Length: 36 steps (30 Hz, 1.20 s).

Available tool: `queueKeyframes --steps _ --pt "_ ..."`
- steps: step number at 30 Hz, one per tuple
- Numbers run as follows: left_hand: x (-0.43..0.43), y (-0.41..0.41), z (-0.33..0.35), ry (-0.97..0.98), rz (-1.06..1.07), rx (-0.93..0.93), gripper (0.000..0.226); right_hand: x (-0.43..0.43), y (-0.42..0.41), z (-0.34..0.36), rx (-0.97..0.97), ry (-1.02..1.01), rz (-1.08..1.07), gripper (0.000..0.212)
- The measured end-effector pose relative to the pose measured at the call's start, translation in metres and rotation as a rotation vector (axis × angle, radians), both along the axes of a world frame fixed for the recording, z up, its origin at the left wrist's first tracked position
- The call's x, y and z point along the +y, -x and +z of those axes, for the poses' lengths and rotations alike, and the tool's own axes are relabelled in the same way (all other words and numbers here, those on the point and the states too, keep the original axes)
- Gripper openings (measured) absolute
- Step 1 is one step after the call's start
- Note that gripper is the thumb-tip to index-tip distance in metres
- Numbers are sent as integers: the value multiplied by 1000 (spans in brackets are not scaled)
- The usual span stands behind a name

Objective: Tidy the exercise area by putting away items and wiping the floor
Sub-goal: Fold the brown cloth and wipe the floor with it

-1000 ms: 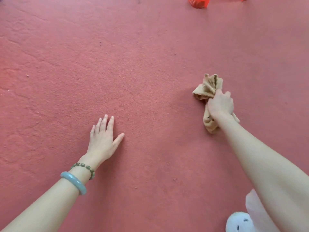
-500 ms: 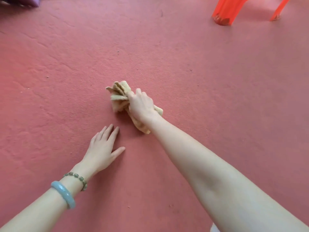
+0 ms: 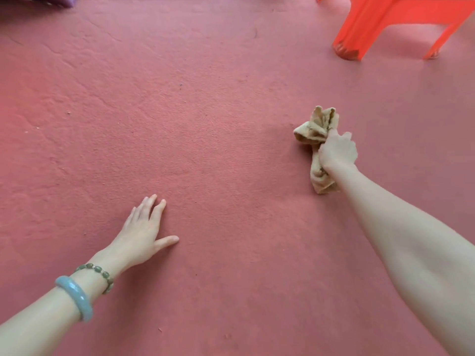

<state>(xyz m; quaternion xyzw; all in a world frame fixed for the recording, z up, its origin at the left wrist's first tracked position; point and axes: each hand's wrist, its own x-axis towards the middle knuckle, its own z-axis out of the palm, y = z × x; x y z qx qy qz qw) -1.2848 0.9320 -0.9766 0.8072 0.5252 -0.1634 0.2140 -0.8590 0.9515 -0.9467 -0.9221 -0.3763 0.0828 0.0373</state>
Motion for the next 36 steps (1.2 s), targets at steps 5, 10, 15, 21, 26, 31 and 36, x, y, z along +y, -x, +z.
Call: queueKeyframes --steps 5,10,15,21,26,31,36 --pt "-1 -3 2 16 12 4 95 25 128 -4 85 -43 389 37" --pt "-4 -5 8 -16 -6 38 95 -7 236 1 194 22 851 35" --pt "-8 -8 16 -82 -121 57 87 -48 131 3 275 11 758 48" --pt "-6 -52 29 -158 -426 26 92 -156 -26 11 19 95 306 37" --pt "-17 -119 22 -195 -570 2 90 -196 -40 13 47 45 -2 34" --pt "-45 -166 10 -171 -591 -41 93 -181 48 8 149 9 93 43" --pt "-51 -181 5 -113 -642 -55 92 -198 98 15 213 0 309 50"
